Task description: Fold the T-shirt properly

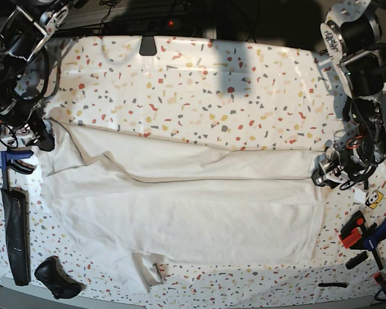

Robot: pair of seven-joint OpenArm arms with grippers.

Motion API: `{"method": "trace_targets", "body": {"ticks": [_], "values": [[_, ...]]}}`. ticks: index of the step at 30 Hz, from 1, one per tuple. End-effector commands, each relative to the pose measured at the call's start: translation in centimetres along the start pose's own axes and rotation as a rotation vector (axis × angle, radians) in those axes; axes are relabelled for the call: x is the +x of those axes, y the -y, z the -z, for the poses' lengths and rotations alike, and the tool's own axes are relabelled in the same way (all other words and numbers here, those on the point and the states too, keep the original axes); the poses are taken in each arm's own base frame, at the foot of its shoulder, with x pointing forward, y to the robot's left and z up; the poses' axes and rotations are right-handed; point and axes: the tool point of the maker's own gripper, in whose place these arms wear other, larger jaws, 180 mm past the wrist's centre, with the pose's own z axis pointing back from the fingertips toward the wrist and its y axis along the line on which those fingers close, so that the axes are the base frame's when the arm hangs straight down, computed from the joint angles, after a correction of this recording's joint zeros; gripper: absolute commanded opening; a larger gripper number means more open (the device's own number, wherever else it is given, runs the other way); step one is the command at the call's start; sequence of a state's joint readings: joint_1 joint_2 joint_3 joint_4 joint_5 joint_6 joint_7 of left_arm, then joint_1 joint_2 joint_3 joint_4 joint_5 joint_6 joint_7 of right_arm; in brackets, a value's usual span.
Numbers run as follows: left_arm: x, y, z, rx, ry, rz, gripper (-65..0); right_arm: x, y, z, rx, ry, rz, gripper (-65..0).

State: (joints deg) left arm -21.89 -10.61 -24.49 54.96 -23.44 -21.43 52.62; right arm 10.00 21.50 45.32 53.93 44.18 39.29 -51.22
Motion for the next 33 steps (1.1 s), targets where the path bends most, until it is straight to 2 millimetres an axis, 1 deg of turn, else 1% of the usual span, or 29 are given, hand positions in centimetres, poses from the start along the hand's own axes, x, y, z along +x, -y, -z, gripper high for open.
{"method": "trace_targets", "body": {"ticks": [1,3,5,7,8,9,16,19,22,24,27,30,31,33], "values": [[-0.7,0.1,0.2,0.007,-0.037,0.007,-40.0,0.2,-0.2,-0.1,-0.002,-0.016,-0.021,-40.1],[-0.7,0.1,0.2,0.006,-0.039,0.007,-49.2,0.3,-0.1,-0.1,-0.003,-0.016,-0.021,-45.8],[-0.7,0.1,0.2,0.006,-0.039,0.006,-58.3,0.3,-0.1,-0.1,-0.003,-0.012,-0.021,-54.1],[-0.7,0.1,0.2,0.007,-0.040,0.006,-64.1,0.4,-0.2,-0.1,-0.002,-0.007,-0.021,-61.1],[-0.7,0.1,0.2,0.006,-0.040,0.006,-65.0,0.5,-0.1,-0.1,-0.002,-0.005,-0.021,-63.6],[-0.8,0.1,0.2,0.006,-0.042,0.006,-65.0,0.5,-0.1,-0.1,-0.002,-0.005,-0.021,-65.0],[-1.6,0.4,0.1,-0.014,-0.092,0.030,-65.0,0.8,0.1,-0.4,-0.010,-0.009,-0.030,-65.0],[-1.9,1.2,-0.2,-0.063,-0.117,0.004,-65.0,0.8,0.4,-0.8,-0.021,-0.038,-0.042,-65.0],[-1.2,1.7,-0.5,-0.101,-0.090,-0.016,-65.0,0.8,0.6,-1.1,-0.025,-0.054,-0.050,-65.0],[-0.6,1.6,-1.0,-0.103,-0.080,-0.007,-65.0,0.9,0.5,-1.2,-0.024,-0.050,-0.055,-65.0],[0.4,1.5,-2.2,-0.094,-0.078,0.027,-65.0,0.9,0.3,-1.3,-0.024,-0.067,-0.071,-65.0],[2.0,1.2,-3.7,-0.068,-0.032,0.078,-65.0,0.9,0.0,-1.6,-0.026,-0.088,-0.091,-65.0],[2.2,1.1,-4.1,-0.061,-0.025,0.093,-65.0,0.8,0.0,-1.7,-0.027,-0.097,-0.097,-65.0],[1.9,0.8,-4.5,-0.050,-0.026,0.106,-65.0,0.5,-0.2,-1.8,-0.023,-0.119,-0.102,-65.0]]}}
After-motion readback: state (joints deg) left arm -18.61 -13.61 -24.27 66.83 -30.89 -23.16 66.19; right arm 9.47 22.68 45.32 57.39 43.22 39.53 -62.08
